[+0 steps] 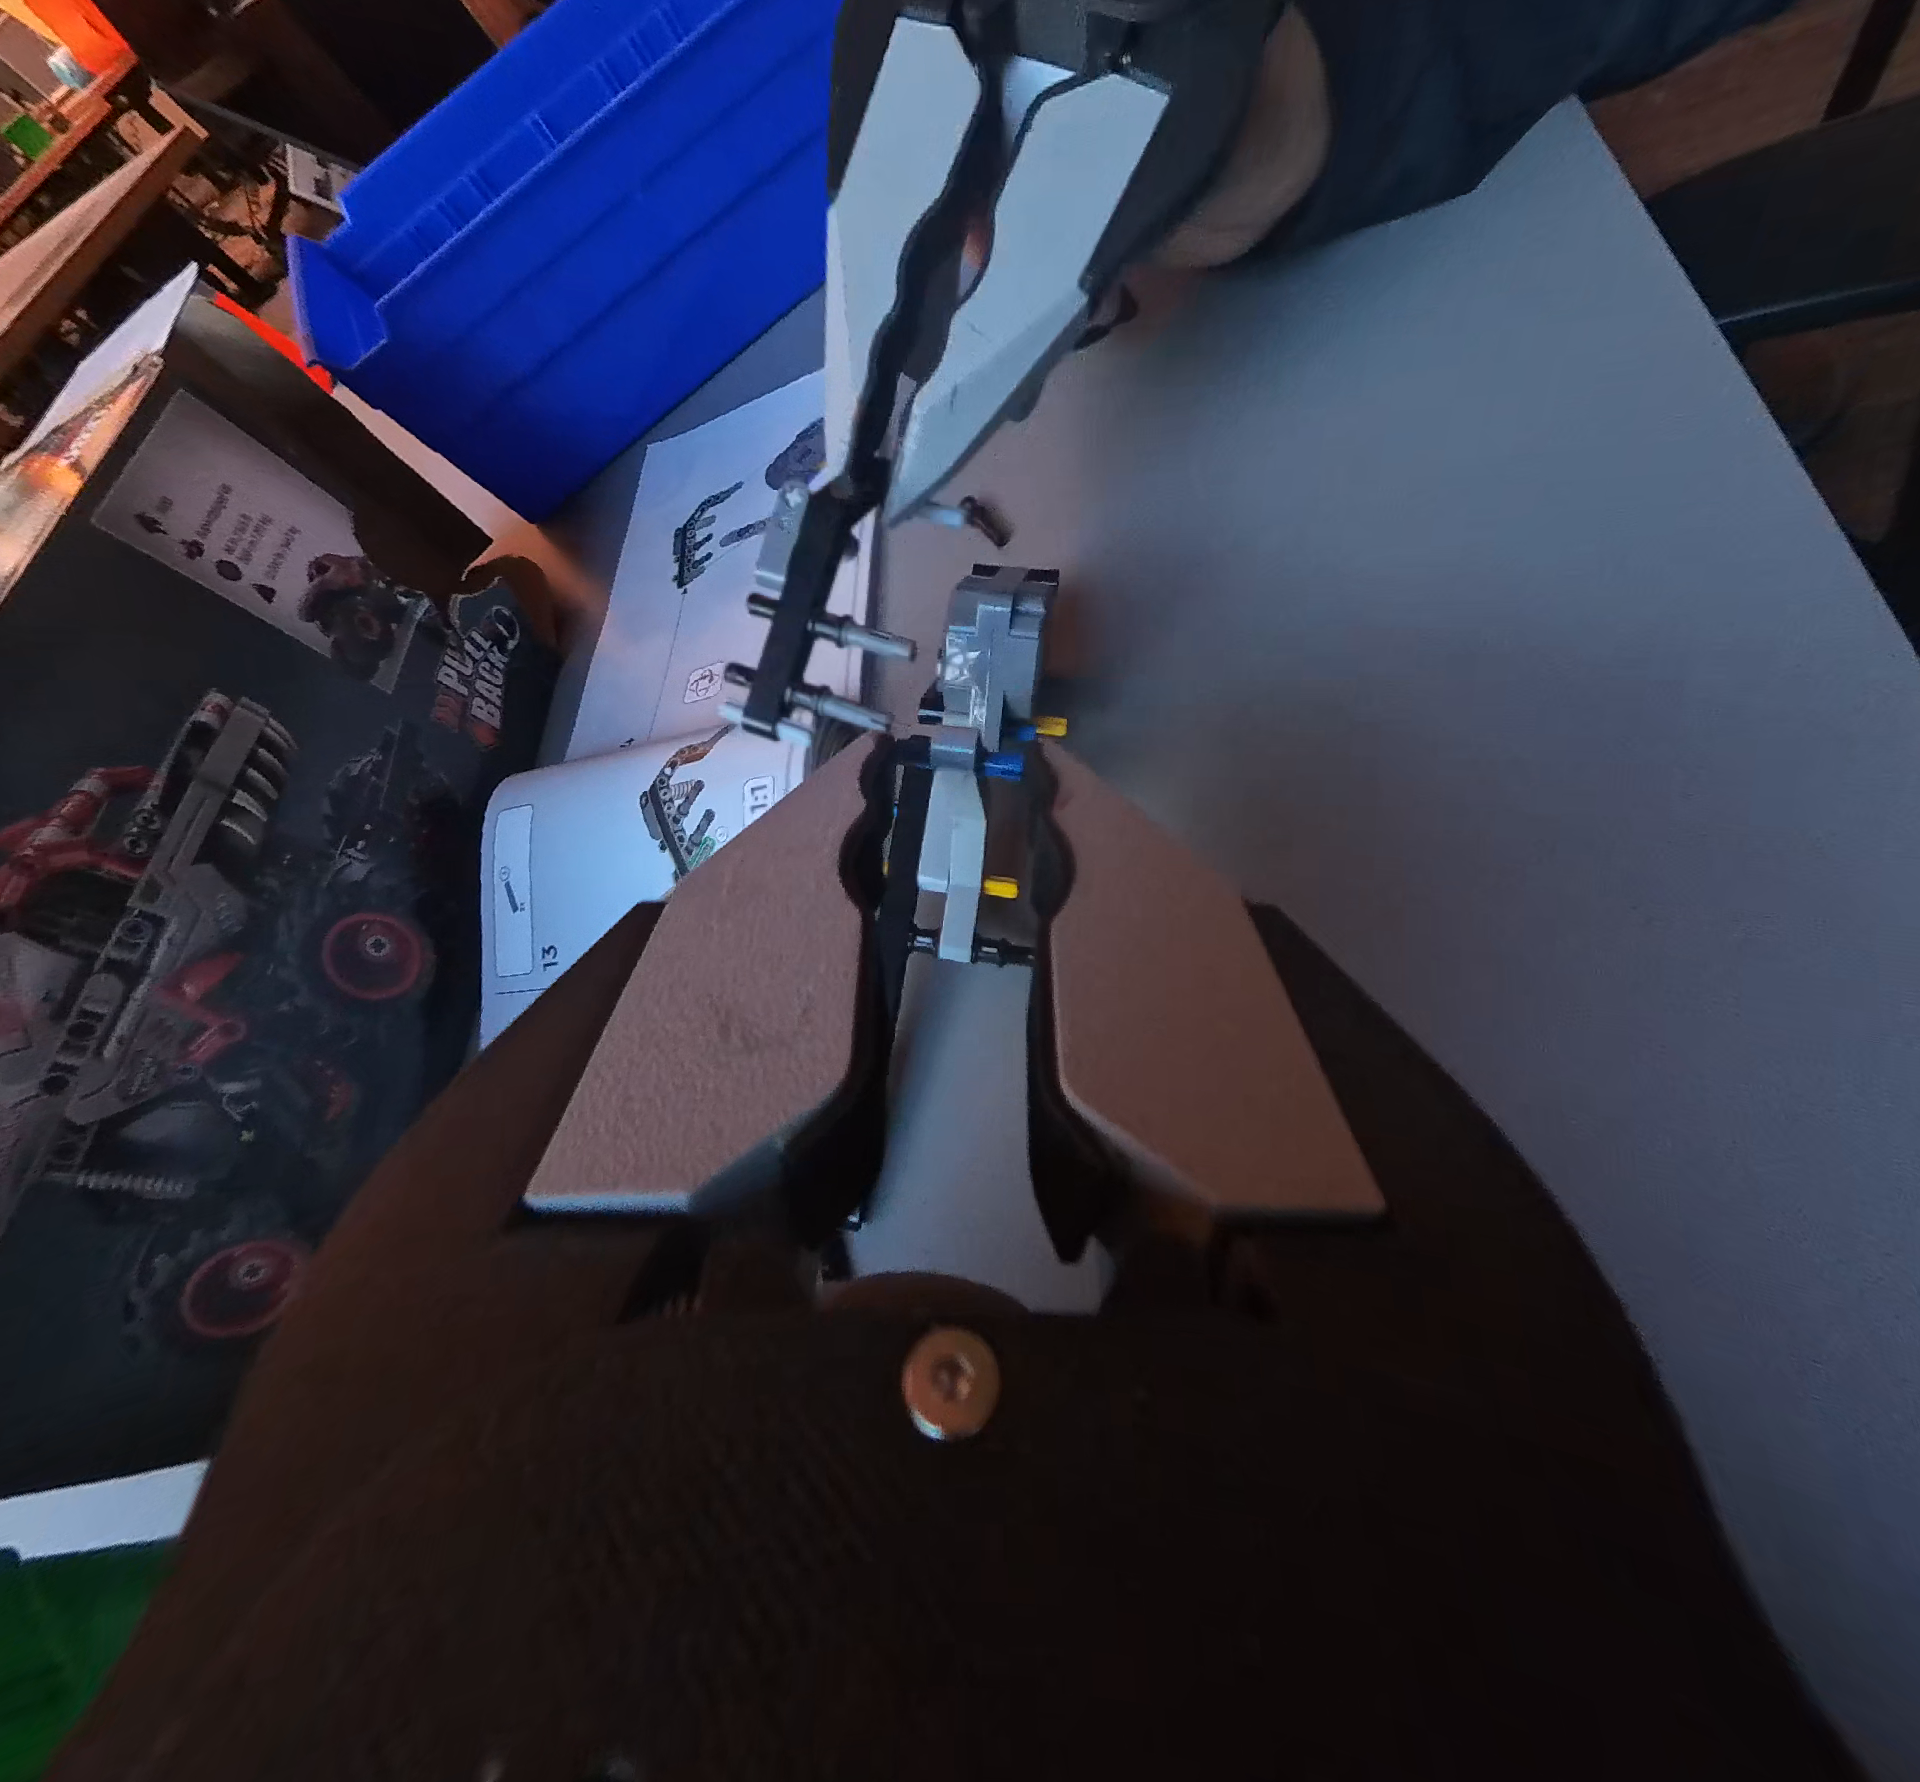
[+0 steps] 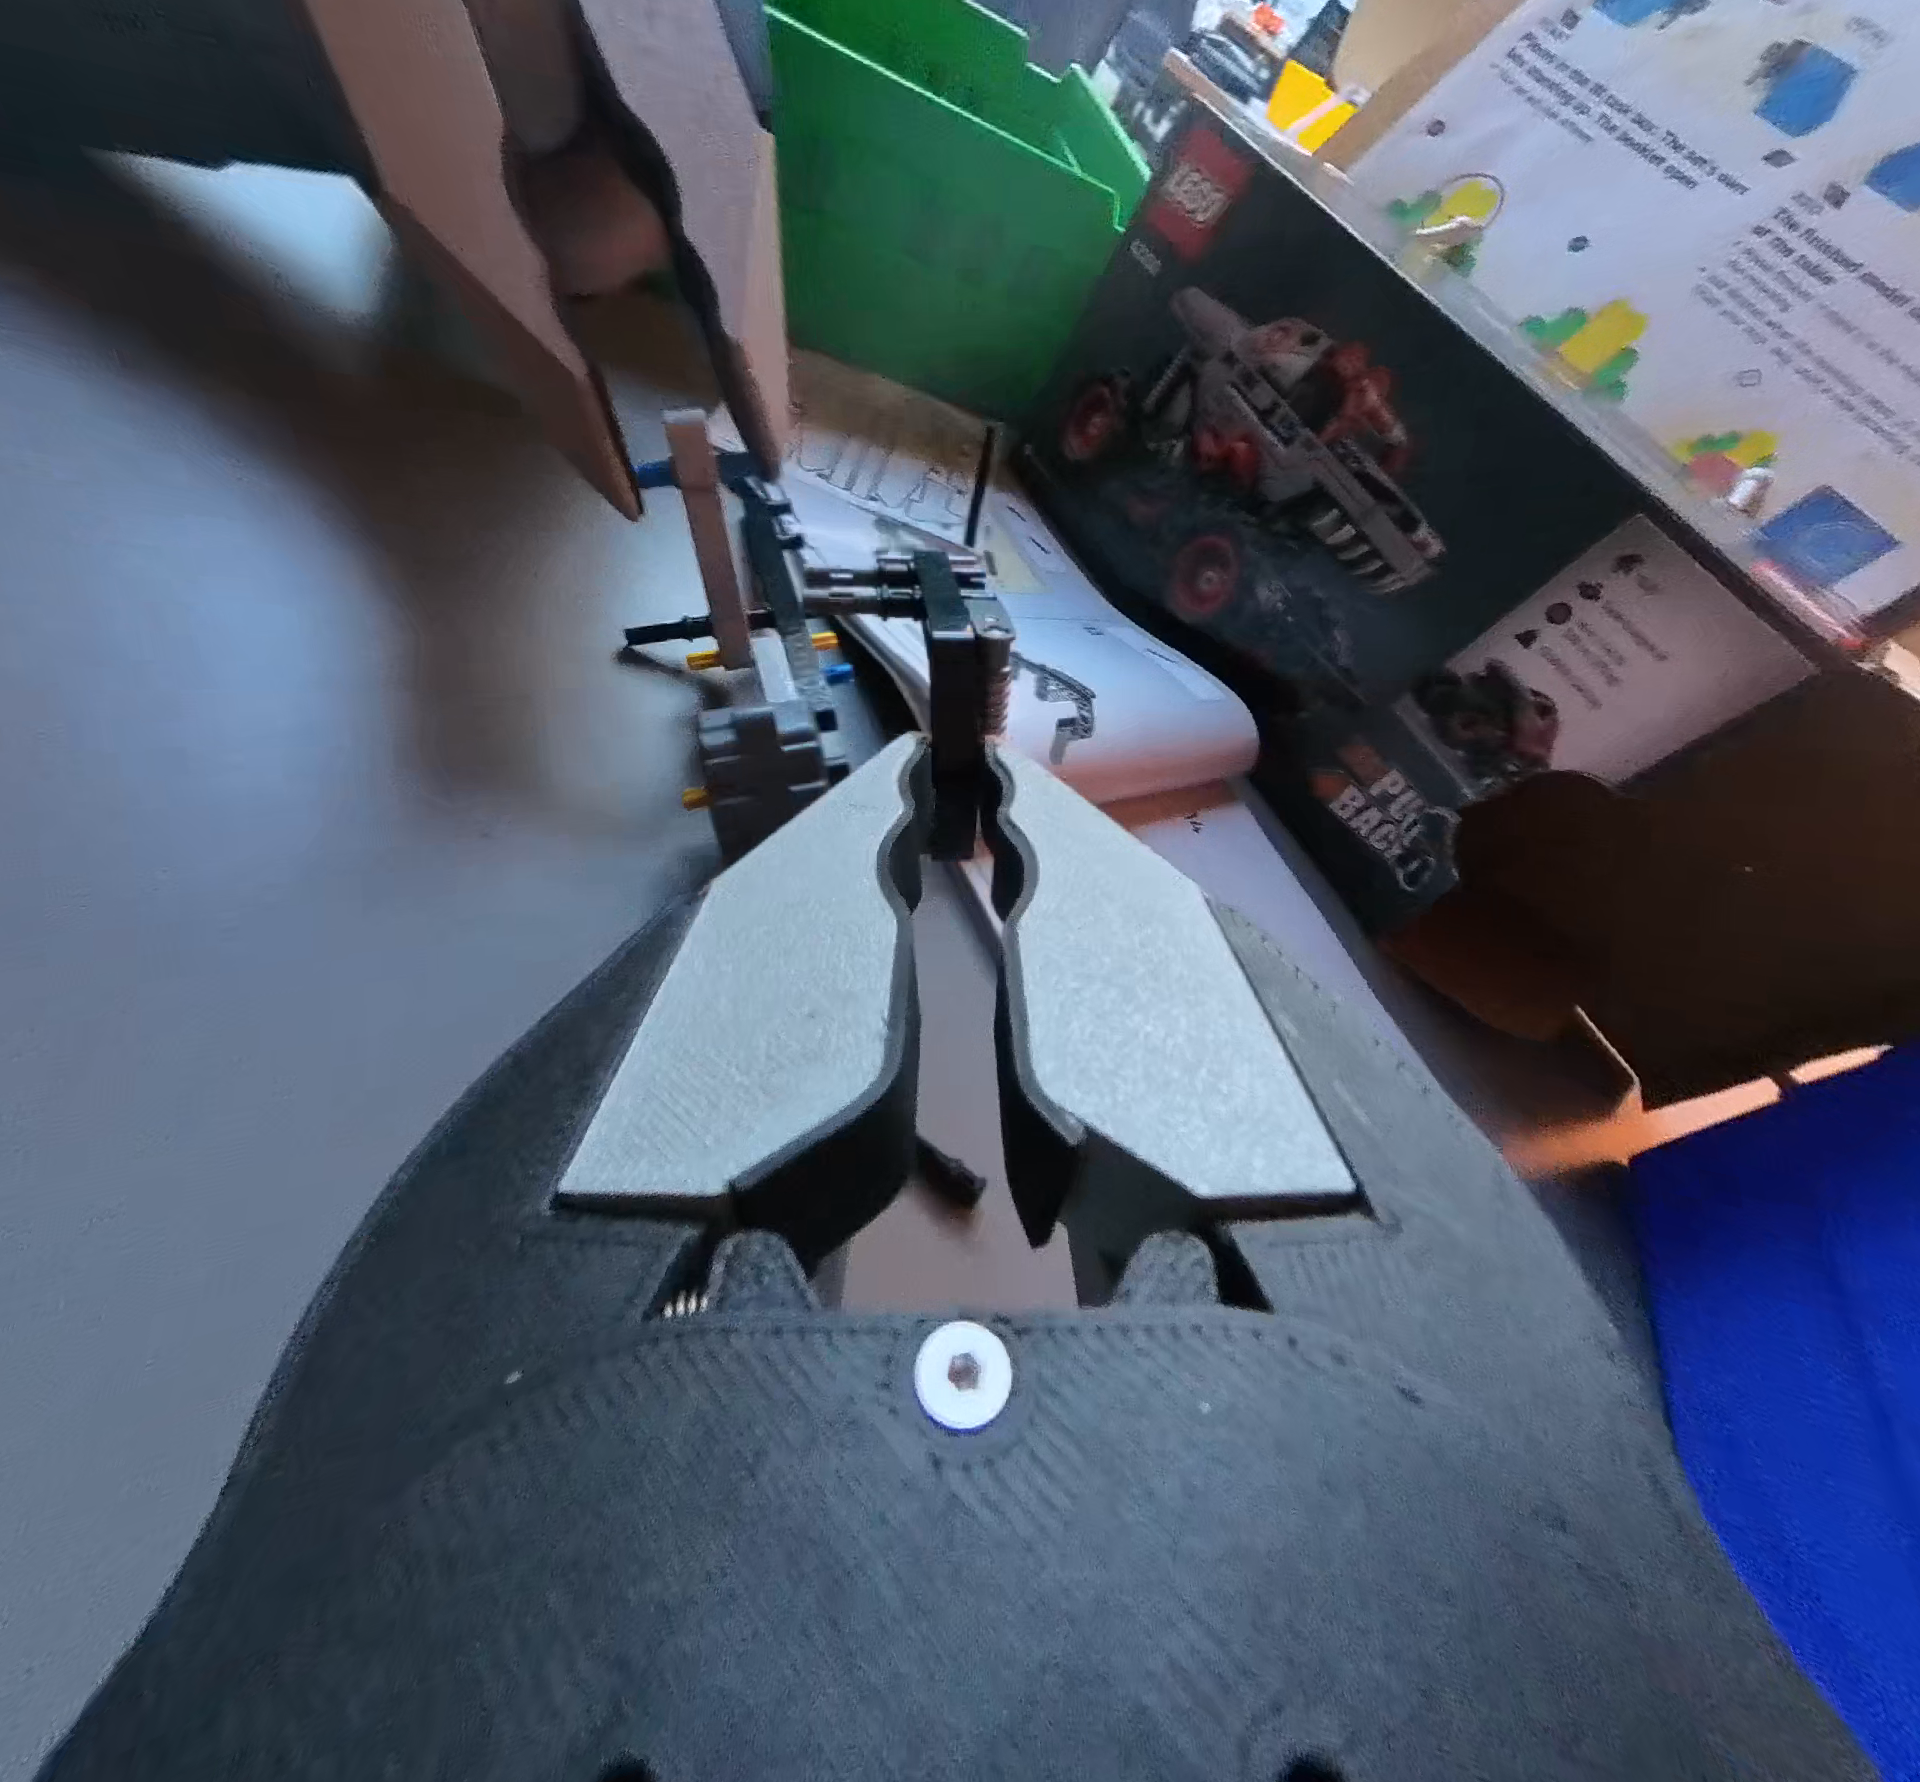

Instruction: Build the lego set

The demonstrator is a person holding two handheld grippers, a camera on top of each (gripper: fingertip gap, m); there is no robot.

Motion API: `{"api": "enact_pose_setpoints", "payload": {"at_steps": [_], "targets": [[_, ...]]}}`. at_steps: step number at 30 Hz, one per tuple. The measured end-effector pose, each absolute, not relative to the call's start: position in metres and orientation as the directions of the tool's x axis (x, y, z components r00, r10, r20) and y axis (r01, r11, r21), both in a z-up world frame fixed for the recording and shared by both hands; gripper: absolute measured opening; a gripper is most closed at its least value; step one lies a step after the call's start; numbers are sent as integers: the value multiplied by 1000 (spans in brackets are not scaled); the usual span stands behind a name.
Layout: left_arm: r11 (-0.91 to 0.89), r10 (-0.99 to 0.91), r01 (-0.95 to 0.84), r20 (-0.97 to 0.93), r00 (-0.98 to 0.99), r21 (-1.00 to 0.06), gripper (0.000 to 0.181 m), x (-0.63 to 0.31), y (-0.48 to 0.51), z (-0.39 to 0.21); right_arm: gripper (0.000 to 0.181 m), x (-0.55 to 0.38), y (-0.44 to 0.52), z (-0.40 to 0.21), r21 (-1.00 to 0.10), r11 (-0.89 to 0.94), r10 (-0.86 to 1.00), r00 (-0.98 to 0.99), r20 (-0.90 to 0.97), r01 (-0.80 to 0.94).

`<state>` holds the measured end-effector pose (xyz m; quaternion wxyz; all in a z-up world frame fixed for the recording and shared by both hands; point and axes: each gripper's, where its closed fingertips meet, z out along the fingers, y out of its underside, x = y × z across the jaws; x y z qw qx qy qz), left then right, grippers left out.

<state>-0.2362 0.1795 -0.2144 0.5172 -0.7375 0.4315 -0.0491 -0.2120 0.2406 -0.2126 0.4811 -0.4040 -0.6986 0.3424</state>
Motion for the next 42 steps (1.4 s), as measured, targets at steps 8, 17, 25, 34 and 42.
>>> {"api": "enact_pose_setpoints", "payload": {"at_steps": [8, 17, 25, 34, 42], "targets": [[-52, -700, -586, -389, 599, -808, 21, -239, 174, -215, 5, -214, 233, -209, -890, 428, 885, -272, 377, 159], [143, -702, -631, -528, 478, -762, 22, -225, 132, -225, 5, -204, 211, -201, -896, 441, 844, -360, 396, 49], [98, -733, -619, -477, 485, -780, 40, -225, 123, -232, 5, -203, 195, -208, -875, 482, 799, -427, 424, 34], [33, -718, -465, -344, 604, -885, 41, -230, 129, -204, 5, -198, 180, -201, -872, 489, 769, -462, 441, -19], [-243, -776, -239, 41, 629, -940, 46, -211, 141, -205, 5, -193, 163, -195, -846, 529, 727, -476, 495, -72]]}}
